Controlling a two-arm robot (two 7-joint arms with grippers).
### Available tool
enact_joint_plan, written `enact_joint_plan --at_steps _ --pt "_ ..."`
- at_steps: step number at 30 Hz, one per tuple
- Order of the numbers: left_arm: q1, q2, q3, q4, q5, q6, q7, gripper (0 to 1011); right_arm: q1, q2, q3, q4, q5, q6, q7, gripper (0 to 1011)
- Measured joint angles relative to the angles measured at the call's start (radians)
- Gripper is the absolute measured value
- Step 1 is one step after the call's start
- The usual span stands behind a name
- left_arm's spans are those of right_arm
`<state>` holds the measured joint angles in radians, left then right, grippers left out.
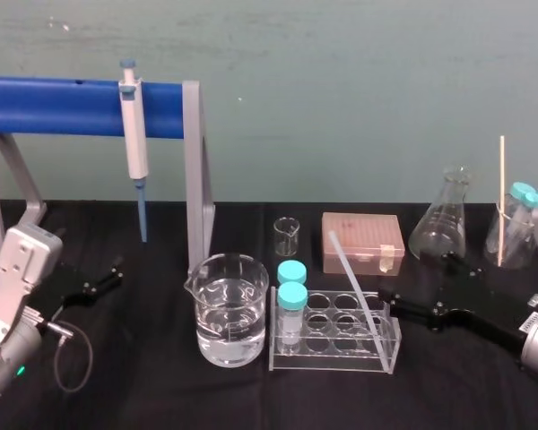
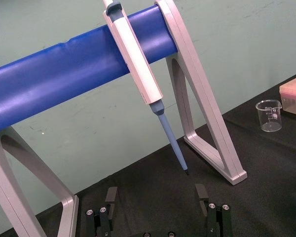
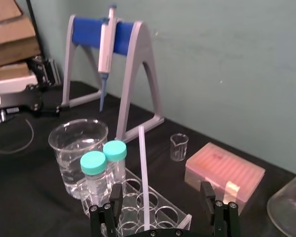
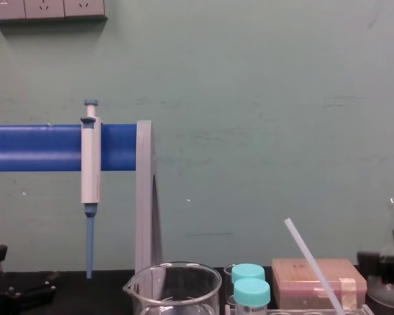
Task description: Pick up the stirring rod with one hand, then place it down.
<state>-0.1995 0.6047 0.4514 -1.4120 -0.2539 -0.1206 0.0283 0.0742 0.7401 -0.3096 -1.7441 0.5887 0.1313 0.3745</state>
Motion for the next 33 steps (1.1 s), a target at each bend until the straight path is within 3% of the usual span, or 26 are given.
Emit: enact_joint_plan --at_steps 15,22,33 --pt "0.0 0.0 0.0 0.0 0.0 0.0 0.0 1000 0.168 -0.108 -0.102 0.149 -0.092 0.034 0.1 1003" --pt "0.0 0.0 0.0 0.0 0.0 0.0 0.0 1000 0.195 -0.15 -0.118 0.176 -0.119 0.067 0.081 1003" --pt "0.0 0.0 0.0 0.0 0.0 0.0 0.0 1000 0.191 -0.196 -0.113 0.17 -0.144 0.118 0.024 1003"
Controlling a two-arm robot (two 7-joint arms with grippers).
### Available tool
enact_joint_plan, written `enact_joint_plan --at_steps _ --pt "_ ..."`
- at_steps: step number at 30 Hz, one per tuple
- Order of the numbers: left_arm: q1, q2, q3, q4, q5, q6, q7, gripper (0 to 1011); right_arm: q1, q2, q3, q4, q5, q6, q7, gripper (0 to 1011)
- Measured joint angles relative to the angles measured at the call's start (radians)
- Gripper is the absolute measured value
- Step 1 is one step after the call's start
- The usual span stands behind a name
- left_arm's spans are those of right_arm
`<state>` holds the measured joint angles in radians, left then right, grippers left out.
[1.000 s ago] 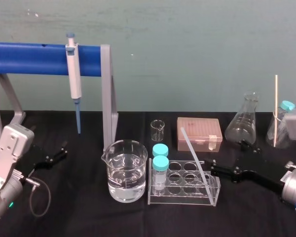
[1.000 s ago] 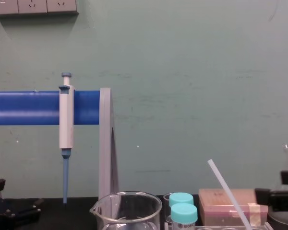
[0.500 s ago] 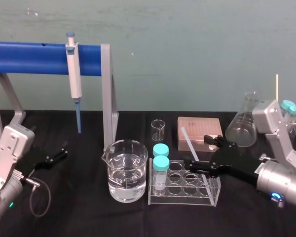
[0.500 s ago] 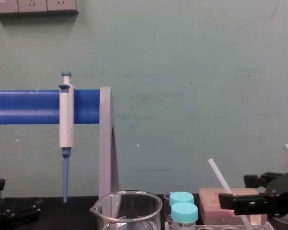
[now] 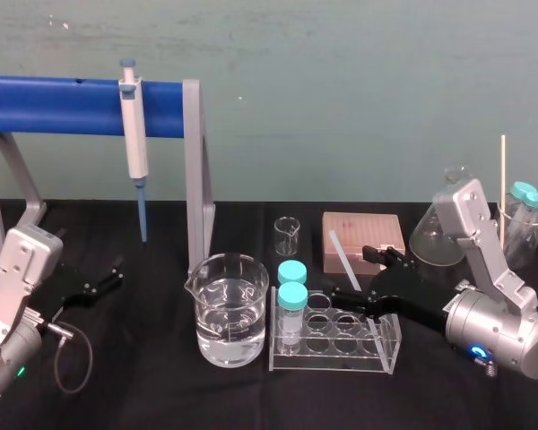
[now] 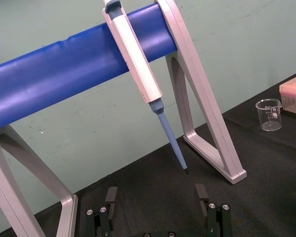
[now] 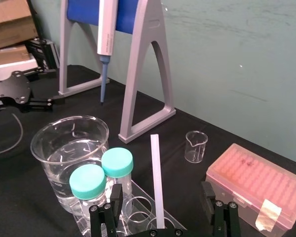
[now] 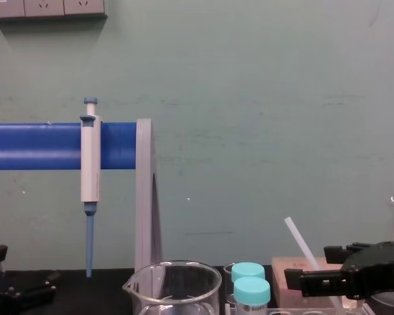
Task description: Pick up the stirring rod with one hand, then place it down.
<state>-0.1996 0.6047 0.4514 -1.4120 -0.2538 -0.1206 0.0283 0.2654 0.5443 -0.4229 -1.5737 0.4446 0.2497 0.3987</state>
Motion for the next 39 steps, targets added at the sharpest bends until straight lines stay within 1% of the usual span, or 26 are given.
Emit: enact_joint_plan --at_steps 4,12,14,15,16,19,21,22,24,28,29,32,34,36,37,38,39 --pt "0.0 0.0 0.0 0.0 0.0 0.0 0.0 1000 -0.002 -0.009 0.001 0.0 -0.014 0.011 -0.015 1003" --pt "0.0 0.0 0.0 0.0 0.0 0.0 0.0 1000 -0.002 -0.007 0.002 -0.001 -0.012 0.01 -0.014 1003" --pt "0.0 0.0 0.0 0.0 0.0 0.0 0.0 1000 -0.002 -0.006 0.002 -0.001 -0.011 0.009 -0.013 980" --pt "0.0 0.0 0.0 0.0 0.0 0.0 0.0 1000 -0.002 -0.006 0.002 -0.001 -0.01 0.009 -0.013 952" --pt "0.0 0.0 0.0 0.0 0.0 0.0 0.0 1000 -0.002 -0.005 0.002 -0.001 -0.01 0.008 -0.013 952" --pt "0.0 0.0 0.0 0.0 0.0 0.0 0.0 1000 -0.002 -0.005 0.002 -0.002 -0.008 0.007 -0.012 849" --pt "0.0 0.0 0.0 0.0 0.0 0.0 0.0 1000 -0.002 -0.004 0.002 -0.002 -0.008 0.007 -0.011 813" --pt "0.0 0.0 0.0 0.0 0.0 0.0 0.0 1000 -0.002 -0.004 0.002 -0.002 -0.008 0.007 -0.011 761" --pt "0.0 0.0 0.0 0.0 0.0 0.0 0.0 1000 -0.002 -0.004 0.002 -0.002 -0.007 0.006 -0.011 723" --pt "0.0 0.0 0.0 0.0 0.0 0.0 0.0 1000 -0.002 -0.004 0.002 -0.002 -0.007 0.006 -0.01 585" --pt "0.0 0.0 0.0 0.0 0.0 0.0 0.0 1000 -0.002 -0.004 0.002 -0.002 -0.007 0.006 -0.01 565" --pt "0.0 0.0 0.0 0.0 0.0 0.0 0.0 1000 -0.002 -0.004 0.002 -0.002 -0.007 0.005 -0.009 449" --pt "0.0 0.0 0.0 0.0 0.0 0.0 0.0 1000 -0.002 -0.003 0.002 -0.002 -0.007 0.005 -0.009 399" --pt "0.0 0.0 0.0 0.0 0.0 0.0 0.0 1000 -0.002 -0.003 0.002 -0.002 -0.006 0.005 -0.009 317" --pt "0.0 0.0 0.0 0.0 0.0 0.0 0.0 1000 -0.002 -0.003 0.002 -0.002 -0.006 0.005 -0.009 303" --pt "0.0 0.0 0.0 0.0 0.0 0.0 0.0 1000 -0.002 -0.003 0.002 -0.002 -0.006 0.005 -0.008 260" --pt "0.0 0.0 0.0 0.0 0.0 0.0 0.0 1000 -0.002 -0.003 0.002 -0.002 -0.006 0.005 -0.008 260"
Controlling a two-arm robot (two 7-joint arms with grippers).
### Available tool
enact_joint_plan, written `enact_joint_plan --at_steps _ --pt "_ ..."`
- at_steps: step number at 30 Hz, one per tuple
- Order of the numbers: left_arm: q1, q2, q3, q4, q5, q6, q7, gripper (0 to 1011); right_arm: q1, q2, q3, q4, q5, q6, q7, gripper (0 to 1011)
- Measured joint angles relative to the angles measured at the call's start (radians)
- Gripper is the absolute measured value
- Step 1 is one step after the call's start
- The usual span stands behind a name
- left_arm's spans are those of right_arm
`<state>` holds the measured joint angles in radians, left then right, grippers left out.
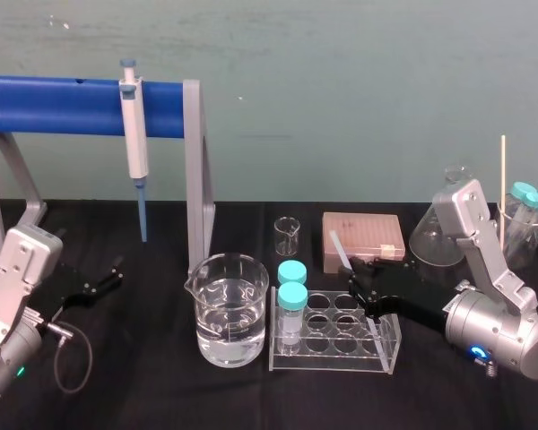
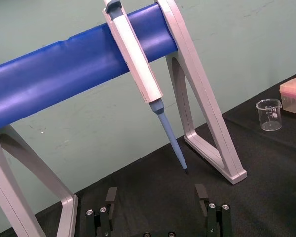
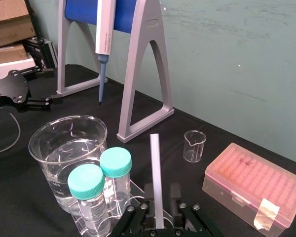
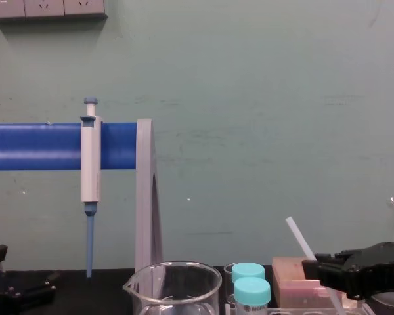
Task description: Pick up the stirring rod with one hand, then place it down.
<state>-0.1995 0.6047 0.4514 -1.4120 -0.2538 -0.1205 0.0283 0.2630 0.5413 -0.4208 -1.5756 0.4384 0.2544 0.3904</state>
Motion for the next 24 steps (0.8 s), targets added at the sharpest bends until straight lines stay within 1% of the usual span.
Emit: enact_joint_plan --at_steps 1,2,3,5,6,13,15,17,18,19,20,22,23,24 --pt "0.0 0.0 0.0 0.0 0.0 0.0 0.0 1000 0.0 0.0 0.0 0.0 0.0 0.0 0.0 199" --pt "0.0 0.0 0.0 0.0 0.0 0.0 0.0 1000 0.0 0.0 0.0 0.0 0.0 0.0 0.0 164" --pt "0.0 0.0 0.0 0.0 0.0 0.0 0.0 1000 0.0 0.0 0.0 0.0 0.0 0.0 0.0 164" --pt "0.0 0.0 0.0 0.0 0.0 0.0 0.0 1000 0.0 0.0 0.0 0.0 0.0 0.0 0.0 88" --pt "0.0 0.0 0.0 0.0 0.0 0.0 0.0 1000 0.0 0.0 0.0 0.0 0.0 0.0 0.0 73" --pt "0.0 0.0 0.0 0.0 0.0 0.0 0.0 1000 0.0 0.0 0.0 0.0 0.001 0.0 0.0 68" --pt "0.0 0.0 0.0 0.0 0.0 0.0 0.0 1000 -0.006 -0.004 0.009 0.0 0.005 -0.011 0.0 68" --pt "0.0 0.0 0.0 0.0 0.0 0.0 0.0 1000 -0.023 -0.014 0.028 -0.002 0.017 -0.049 0.002 68" --pt "0.0 0.0 0.0 0.0 0.0 0.0 0.0 1000 -0.023 -0.014 0.028 -0.002 0.017 -0.049 0.002 67" --pt "0.0 0.0 0.0 0.0 0.0 0.0 0.0 1000 -0.036 -0.021 0.039 -0.003 0.022 -0.084 0.004 68" --pt "0.0 0.0 0.0 0.0 0.0 0.0 0.0 1000 -0.042 -0.025 0.044 -0.003 0.024 -0.101 0.006 68" --pt "0.0 0.0 0.0 0.0 0.0 0.0 0.0 1000 -0.067 -0.036 0.06 0.0 0.017 -0.196 0.012 68" --pt "0.0 0.0 0.0 0.0 0.0 0.0 0.0 1000 -0.067 -0.036 0.06 0.0 0.017 -0.196 0.012 67" --pt "0.0 0.0 0.0 0.0 0.0 0.0 0.0 1000 -0.081 -0.041 0.067 0.006 0.007 -0.249 0.017 67"
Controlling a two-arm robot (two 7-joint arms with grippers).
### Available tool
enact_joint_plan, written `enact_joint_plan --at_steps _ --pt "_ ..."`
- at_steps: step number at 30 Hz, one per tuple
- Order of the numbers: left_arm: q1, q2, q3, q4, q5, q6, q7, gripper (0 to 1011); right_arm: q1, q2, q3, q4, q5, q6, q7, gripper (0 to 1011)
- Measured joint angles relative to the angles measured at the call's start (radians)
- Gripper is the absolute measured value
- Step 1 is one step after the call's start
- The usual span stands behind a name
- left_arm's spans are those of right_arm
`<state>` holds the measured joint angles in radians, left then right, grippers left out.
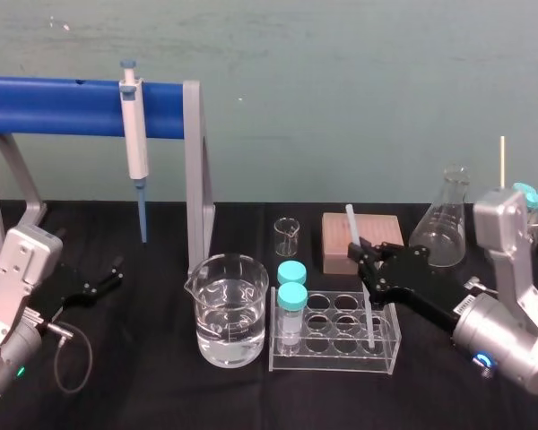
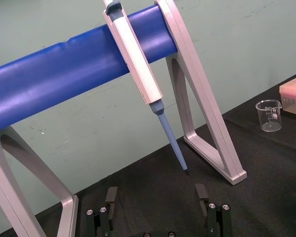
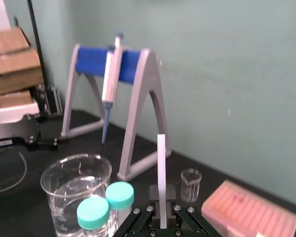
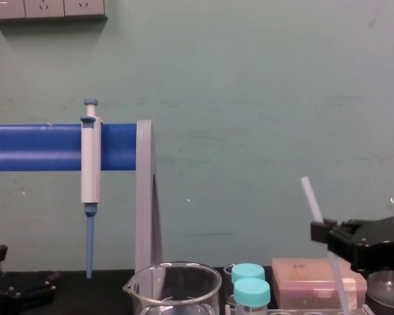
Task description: Pick up the stirring rod with one hand, then place it down.
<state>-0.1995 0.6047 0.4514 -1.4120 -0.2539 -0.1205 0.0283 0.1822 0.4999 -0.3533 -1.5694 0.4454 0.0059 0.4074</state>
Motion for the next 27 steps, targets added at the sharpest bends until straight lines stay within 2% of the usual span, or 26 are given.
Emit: enact_joint_plan --at_steps 2,4,5,6,7,10,16,27 --pt "0.0 0.0 0.0 0.0 0.0 0.0 0.0 1000 -0.019 -0.007 0.009 0.012 -0.023 -0.08 0.002 67" --pt "0.0 0.0 0.0 0.0 0.0 0.0 0.0 1000 -0.031 -0.012 0.017 0.021 -0.04 -0.13 0.001 68" --pt "0.0 0.0 0.0 0.0 0.0 0.0 0.0 1000 -0.044 -0.018 0.026 0.03 -0.048 -0.172 0.001 67" --pt "0.0 0.0 0.0 0.0 0.0 0.0 0.0 1000 -0.044 -0.018 0.026 0.03 -0.048 -0.172 0.001 67" --pt "0.0 0.0 0.0 0.0 0.0 0.0 0.0 1000 -0.054 -0.024 0.034 0.037 -0.053 -0.205 -0.001 68" --pt "0.0 0.0 0.0 0.0 0.0 0.0 0.0 1000 -0.072 -0.04 0.054 0.051 -0.045 -0.249 -0.001 67" --pt "0.0 0.0 0.0 0.0 0.0 0.0 0.0 1000 -0.09 -0.075 0.091 0.069 0.004 -0.277 0.009 68" --pt "0.0 0.0 0.0 0.0 0.0 0.0 0.0 1000 -0.086 -0.109 0.126 0.054 0.049 -0.27 0.048 68"
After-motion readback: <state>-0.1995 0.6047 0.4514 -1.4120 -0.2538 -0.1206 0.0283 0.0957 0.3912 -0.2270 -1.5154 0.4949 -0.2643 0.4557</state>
